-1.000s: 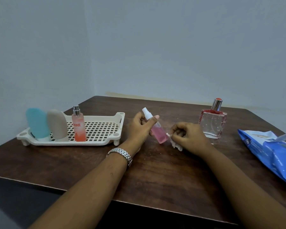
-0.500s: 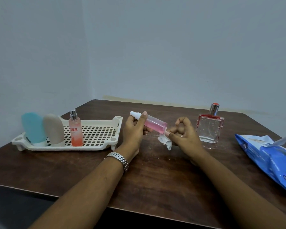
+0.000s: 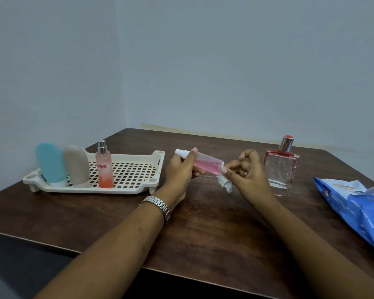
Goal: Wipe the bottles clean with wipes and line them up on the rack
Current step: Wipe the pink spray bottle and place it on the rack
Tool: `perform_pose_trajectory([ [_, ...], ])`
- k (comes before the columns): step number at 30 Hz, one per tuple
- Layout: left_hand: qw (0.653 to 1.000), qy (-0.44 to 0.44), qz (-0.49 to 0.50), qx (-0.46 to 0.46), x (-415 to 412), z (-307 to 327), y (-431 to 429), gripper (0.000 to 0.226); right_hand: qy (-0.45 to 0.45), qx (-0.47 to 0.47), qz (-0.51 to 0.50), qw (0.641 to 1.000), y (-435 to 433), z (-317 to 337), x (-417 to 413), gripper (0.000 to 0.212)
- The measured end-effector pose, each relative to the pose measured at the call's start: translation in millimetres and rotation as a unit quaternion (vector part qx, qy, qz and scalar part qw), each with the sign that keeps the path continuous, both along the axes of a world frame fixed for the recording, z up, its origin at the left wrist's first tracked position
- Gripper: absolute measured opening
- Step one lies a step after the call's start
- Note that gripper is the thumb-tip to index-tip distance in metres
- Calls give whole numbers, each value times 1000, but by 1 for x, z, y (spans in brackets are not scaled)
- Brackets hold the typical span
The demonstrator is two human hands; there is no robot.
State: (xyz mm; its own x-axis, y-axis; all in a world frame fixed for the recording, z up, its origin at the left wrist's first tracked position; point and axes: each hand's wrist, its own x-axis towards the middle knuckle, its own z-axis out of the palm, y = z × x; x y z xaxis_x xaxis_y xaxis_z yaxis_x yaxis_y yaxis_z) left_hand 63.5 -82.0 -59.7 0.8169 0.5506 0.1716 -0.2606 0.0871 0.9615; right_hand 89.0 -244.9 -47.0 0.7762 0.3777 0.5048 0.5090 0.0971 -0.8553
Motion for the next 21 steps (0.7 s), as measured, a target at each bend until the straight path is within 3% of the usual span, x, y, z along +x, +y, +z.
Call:
perform_pose_trajectory([
  [5,999,24,28,-7,2,0,4,27,-79,-106,-25,991,-1,-1,0,39],
  [10,1000,24,13,-10,0,1,1,28,-142,-126,-110,976,2,-3,1,42],
  [17,999,18,35,-3,1,1,1,26,-123,-98,-84,984,4,-3,-5,33],
  [21,998,7,56,25,1,1,1,29,-64,-34,-33,997,6,0,-8,34],
])
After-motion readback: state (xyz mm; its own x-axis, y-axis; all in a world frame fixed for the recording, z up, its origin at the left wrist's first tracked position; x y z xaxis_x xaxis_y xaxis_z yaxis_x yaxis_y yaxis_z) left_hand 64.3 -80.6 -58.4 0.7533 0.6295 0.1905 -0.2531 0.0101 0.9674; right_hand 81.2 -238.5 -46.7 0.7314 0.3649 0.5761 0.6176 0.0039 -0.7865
